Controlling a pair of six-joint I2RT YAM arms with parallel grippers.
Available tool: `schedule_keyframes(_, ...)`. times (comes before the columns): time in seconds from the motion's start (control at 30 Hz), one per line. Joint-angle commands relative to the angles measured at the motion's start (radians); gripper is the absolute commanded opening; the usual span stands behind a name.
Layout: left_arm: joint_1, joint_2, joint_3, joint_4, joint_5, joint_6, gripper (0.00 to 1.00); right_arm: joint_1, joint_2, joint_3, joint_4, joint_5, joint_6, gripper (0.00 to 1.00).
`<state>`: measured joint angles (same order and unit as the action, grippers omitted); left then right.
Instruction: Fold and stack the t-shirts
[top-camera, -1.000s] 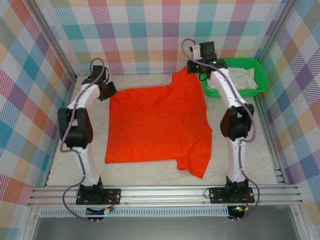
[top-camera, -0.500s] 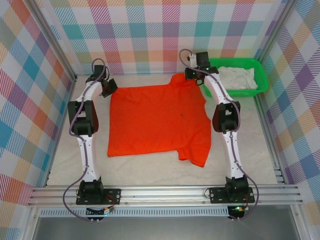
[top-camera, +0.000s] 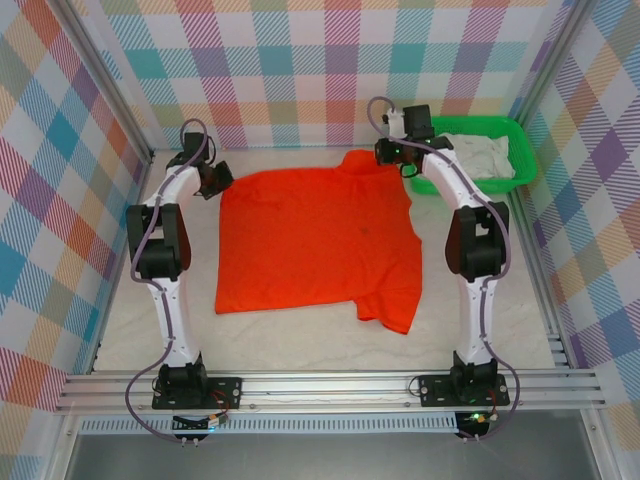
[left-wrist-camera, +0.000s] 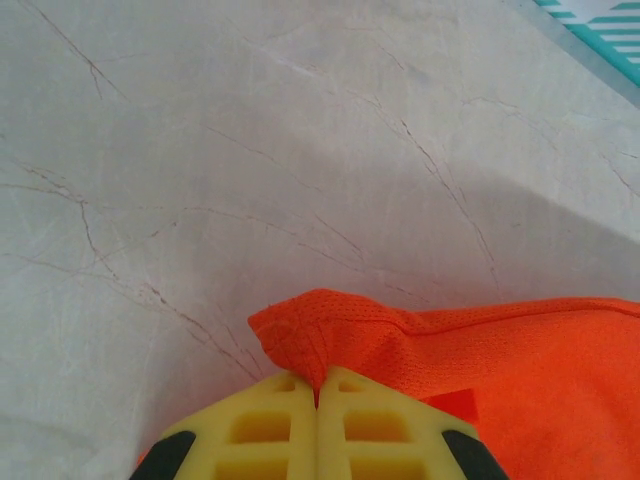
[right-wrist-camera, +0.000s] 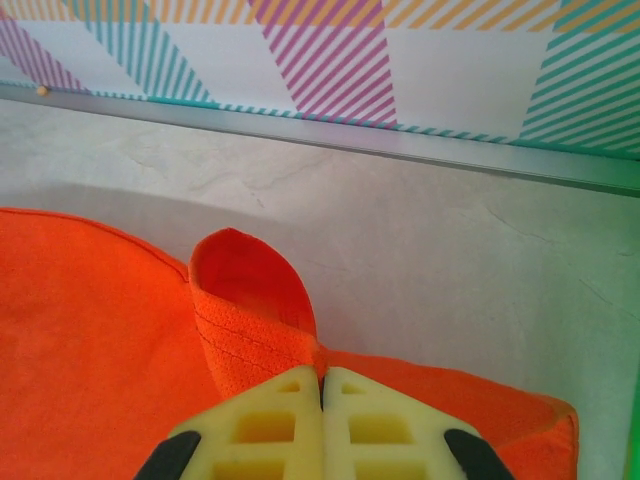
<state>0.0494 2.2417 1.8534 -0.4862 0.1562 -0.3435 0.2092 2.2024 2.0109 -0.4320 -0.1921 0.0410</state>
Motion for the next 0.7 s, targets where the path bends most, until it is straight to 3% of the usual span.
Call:
schedule_keyframes(0.0,0.009,-0.063,-0.035,0.016,0.000,0.022,0.00,0.000,-0.085,-0.087,0.069,-0.029,0.015,0.00)
schedule_keyframes(0.67,0.009,-0.239,-0.322,0.116,0.051,0.005,0.00,-0.001,-0.354,-0.531,0.192,-0.042,0.055,0.00)
